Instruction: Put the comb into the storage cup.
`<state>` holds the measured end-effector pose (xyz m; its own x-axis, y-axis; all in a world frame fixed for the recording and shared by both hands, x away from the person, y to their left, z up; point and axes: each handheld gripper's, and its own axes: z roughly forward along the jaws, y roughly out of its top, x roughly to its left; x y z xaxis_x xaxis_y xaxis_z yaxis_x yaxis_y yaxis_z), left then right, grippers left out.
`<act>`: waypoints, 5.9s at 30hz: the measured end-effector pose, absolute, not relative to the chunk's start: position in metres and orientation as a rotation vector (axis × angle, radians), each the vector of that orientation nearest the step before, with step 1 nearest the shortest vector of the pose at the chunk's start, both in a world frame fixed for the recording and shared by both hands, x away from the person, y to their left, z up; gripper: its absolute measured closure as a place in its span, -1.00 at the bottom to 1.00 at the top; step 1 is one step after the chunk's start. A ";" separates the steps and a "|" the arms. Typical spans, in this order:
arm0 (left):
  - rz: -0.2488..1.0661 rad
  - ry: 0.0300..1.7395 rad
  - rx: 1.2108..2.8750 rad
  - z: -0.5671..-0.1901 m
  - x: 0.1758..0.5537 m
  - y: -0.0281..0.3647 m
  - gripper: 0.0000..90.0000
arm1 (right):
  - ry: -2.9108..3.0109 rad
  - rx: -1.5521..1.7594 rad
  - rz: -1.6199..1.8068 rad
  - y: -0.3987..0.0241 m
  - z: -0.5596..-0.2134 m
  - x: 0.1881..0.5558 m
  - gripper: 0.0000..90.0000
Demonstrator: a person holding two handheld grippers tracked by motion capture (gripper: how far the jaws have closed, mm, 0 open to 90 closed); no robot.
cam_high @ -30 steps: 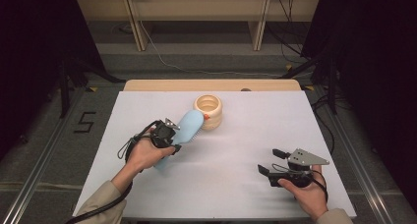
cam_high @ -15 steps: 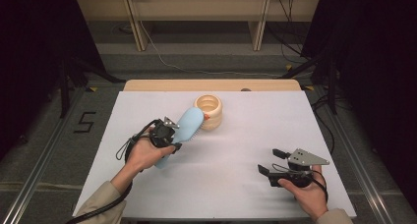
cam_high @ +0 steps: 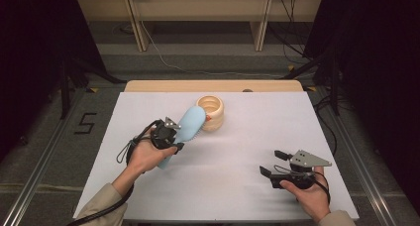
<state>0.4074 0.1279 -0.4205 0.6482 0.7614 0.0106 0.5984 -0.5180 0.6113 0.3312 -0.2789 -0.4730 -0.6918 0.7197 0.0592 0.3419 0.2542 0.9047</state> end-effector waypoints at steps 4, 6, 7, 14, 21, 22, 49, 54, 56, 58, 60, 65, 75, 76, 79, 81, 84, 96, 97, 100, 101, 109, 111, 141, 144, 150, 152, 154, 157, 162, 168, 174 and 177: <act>0.382 1.047 2.282 -0.419 0.406 0.128 0.55 | 2.166 0.971 1.418 -0.279 -0.473 0.331 -0.61; 0.387 1.049 2.271 -0.418 0.406 0.127 0.55 | 2.167 0.972 1.418 -0.279 -0.473 0.331 -0.61; 0.389 1.050 2.266 -0.418 0.406 0.127 0.55 | 2.166 0.970 1.418 -0.279 -0.473 0.331 -0.61; 0.393 1.051 2.246 -0.418 0.405 0.126 0.55 | 2.168 0.969 1.416 -0.279 -0.473 0.331 -0.61; 0.405 1.050 2.225 -0.418 0.405 0.125 0.55 | 2.166 0.972 1.418 -0.279 -0.473 0.331 -0.61; 0.407 1.050 2.221 -0.418 0.405 0.125 0.55 | 2.166 0.970 1.421 -0.279 -0.473 0.331 -0.61; 0.433 1.045 2.163 -0.417 0.402 0.122 0.55 | 2.165 0.970 1.418 -0.278 -0.473 0.331 -0.61; 0.438 1.045 2.155 -0.417 0.401 0.122 0.55 | 2.166 0.969 1.417 -0.278 -0.473 0.331 -0.61; 0.441 1.046 2.149 -0.417 0.401 0.122 0.55 | 2.166 0.969 1.418 -0.278 -0.472 0.331 -0.61; 0.444 1.046 2.142 -0.416 0.401 0.122 0.55 | 2.166 0.969 1.418 -0.278 -0.472 0.331 -0.61; 0.444 1.045 2.140 -0.416 0.401 0.122 0.55 | 2.165 0.969 1.418 -0.278 -0.473 0.331 -0.61; 0.442 1.042 2.125 -0.415 0.400 0.121 0.55 | 2.166 0.969 1.417 -0.278 -0.473 0.331 -0.61; 0.446 1.041 2.088 -0.414 0.399 0.121 0.55 | 2.165 0.970 1.419 -0.278 -0.472 0.331 -0.61; 0.446 1.042 2.086 -0.414 0.399 0.121 0.55 | 2.165 0.969 1.419 -0.278 -0.472 0.331 -0.61; 0.443 1.043 2.078 -0.414 0.399 0.120 0.55 | 2.166 0.969 1.419 -0.278 -0.472 0.331 -0.61; 0.439 1.044 2.075 -0.414 0.399 0.120 0.55 | 2.165 0.970 1.419 -0.278 -0.472 0.331 -0.61; 0.432 1.045 2.070 -0.414 0.399 0.120 0.55 | 2.165 0.970 1.419 -0.278 -0.472 0.331 -0.61; 0.432 1.036 2.032 -0.412 0.397 0.118 0.55 | 2.164 0.956 1.426 -0.275 -0.471 0.331 -0.61; 0.432 1.036 2.028 -0.412 0.397 0.117 0.55 | 2.163 0.955 1.428 -0.275 -0.471 0.331 -0.61; 0.434 1.035 2.017 -0.412 0.397 0.117 0.55 | 2.167 0.948 1.430 -0.273 -0.471 0.331 -0.61; 0.436 1.034 2.012 -0.412 0.397 0.117 0.55 | 2.170 0.945 1.430 -0.272 -0.471 0.330 -0.62; 0.444 1.023 2.001 -0.411 0.396 0.114 0.55 | 2.160 0.943 1.429 -0.271 -0.470 0.330 -0.63; 0.448 1.020 1.999 -0.411 0.395 0.113 0.55 | 2.157 0.942 1.429 -0.270 -0.469 0.330 -0.63; 0.467 0.996 1.936 -0.409 0.391 0.106 0.55 | 2.172 0.908 1.445 -0.255 -0.467 0.332 -0.63; 0.469 0.993 1.930 -0.409 0.391 0.105 0.55 | 2.172 0.903 1.449 -0.253 -0.466 0.332 -0.63; 0.467 0.987 1.927 -0.410 0.391 0.104 0.55 | 2.173 0.896 1.464 -0.247 -0.465 0.334 -0.63; 0.466 0.986 1.923 -0.410 0.391 0.103 0.55 | 2.175 0.893 1.465 -0.245 -0.465 0.334 -0.63; 0.466 0.985 1.923 -0.410 0.391 0.103 0.55 | 2.174 0.887 1.468 -0.243 -0.464 0.334 -0.63; 0.467 0.984 1.919 -0.410 0.390 0.102 0.55 | 2.177 0.878 1.470 -0.241 -0.463 0.335 -0.63; 0.469 0.975 1.914 -0.409 0.390 0.100 0.55 | 2.180 0.872 1.480 -0.236 -0.462 0.336 -0.63; 0.462 0.963 1.913 -0.409 0.389 0.095 0.55 | 2.191 0.852 1.493 -0.225 -0.460 0.338 -0.63; 0.451 0.953 1.911 -0.409 0.388 0.089 0.55 | 2.193 0.834 1.513 -0.214 -0.457 0.341 -0.63; 0.443 0.944 1.909 -0.409 0.388 0.084 0.55 | 2.194 0.821 1.525 -0.207 -0.455 0.342 -0.63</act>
